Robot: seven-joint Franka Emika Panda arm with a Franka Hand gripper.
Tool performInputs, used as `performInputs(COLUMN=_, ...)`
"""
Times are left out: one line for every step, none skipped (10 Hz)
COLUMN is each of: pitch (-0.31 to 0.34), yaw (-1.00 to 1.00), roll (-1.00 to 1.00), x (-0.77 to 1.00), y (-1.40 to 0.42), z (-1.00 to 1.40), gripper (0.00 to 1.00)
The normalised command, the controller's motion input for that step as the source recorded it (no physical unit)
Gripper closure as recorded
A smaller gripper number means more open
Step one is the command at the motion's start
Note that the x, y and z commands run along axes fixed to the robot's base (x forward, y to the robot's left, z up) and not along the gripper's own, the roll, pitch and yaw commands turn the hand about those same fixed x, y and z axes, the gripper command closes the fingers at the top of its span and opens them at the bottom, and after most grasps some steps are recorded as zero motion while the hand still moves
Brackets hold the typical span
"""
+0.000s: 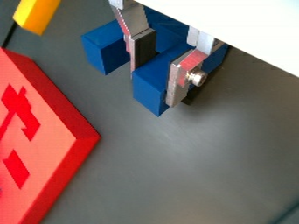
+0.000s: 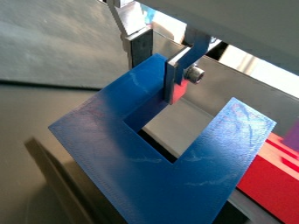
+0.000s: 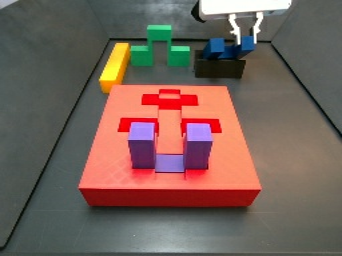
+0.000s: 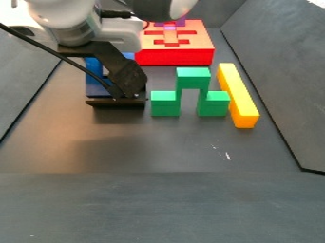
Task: Pick up the blue object. Move up. Place the blue object on the fixture. Regrasp the blue object. Move to above the board. Insert the blue object.
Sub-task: Place the blue object on the fixture, then regrasp the blue object.
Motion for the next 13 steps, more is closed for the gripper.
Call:
performInputs(pitch=0.106, yaw=-0.31, roll=-0.04, x=-0.17, y=0.01, z=-0.04, gripper=1.00)
performInputs(pitch=0.031, yaw=-0.20, roll=0.00, x=0.00, y=0.00, z=0.00, gripper=1.00)
performInputs(pitch=0.034, yaw=-0.09, roll=0.13, x=0.06, y=0.00, z=0.00, gripper=1.00)
performInputs(pitch=0.037, yaw=0.00, roll=0.00, x=0.00, y=0.00, z=0.00, gripper=1.00)
performInputs(pitch=0.017, yaw=0.00, roll=0.04, x=0.00, y=0.00, z=-0.02, gripper=1.00)
performInputs(pitch=0.000, yaw=0.00, roll=0.04, x=0.00, y=-0.01, z=-0.06, gripper=1.00)
performInputs(pitch=0.000, yaw=0.00, roll=0.03, x=-0.01, y=-0.10, z=-0.04, gripper=1.00)
performInputs(pitch=0.000, yaw=0.00, roll=0.02, x=-0.04, y=-0.12, z=-0.05, gripper=1.00)
performInputs(pitch=0.000, yaw=0.00, roll=0.00, x=0.00, y=0.00, z=0.00, gripper=0.00)
performInputs(pitch=0.134, yaw=-0.03, roll=0.23, x=0.13, y=-0.07, z=0.00, gripper=0.00)
performInputs(pitch=0.194, yaw=-0.03, roll=0.75, x=0.25, y=-0.18, z=0.12, gripper=0.00)
performInputs(pitch=0.191, yaw=-0.01, roll=1.00, x=0.20, y=-0.23, z=0.17, gripper=0.00)
performInputs(pitch=0.251, yaw=0.00, roll=1.00, x=0.23, y=-0.27, z=0.12, gripper=0.00)
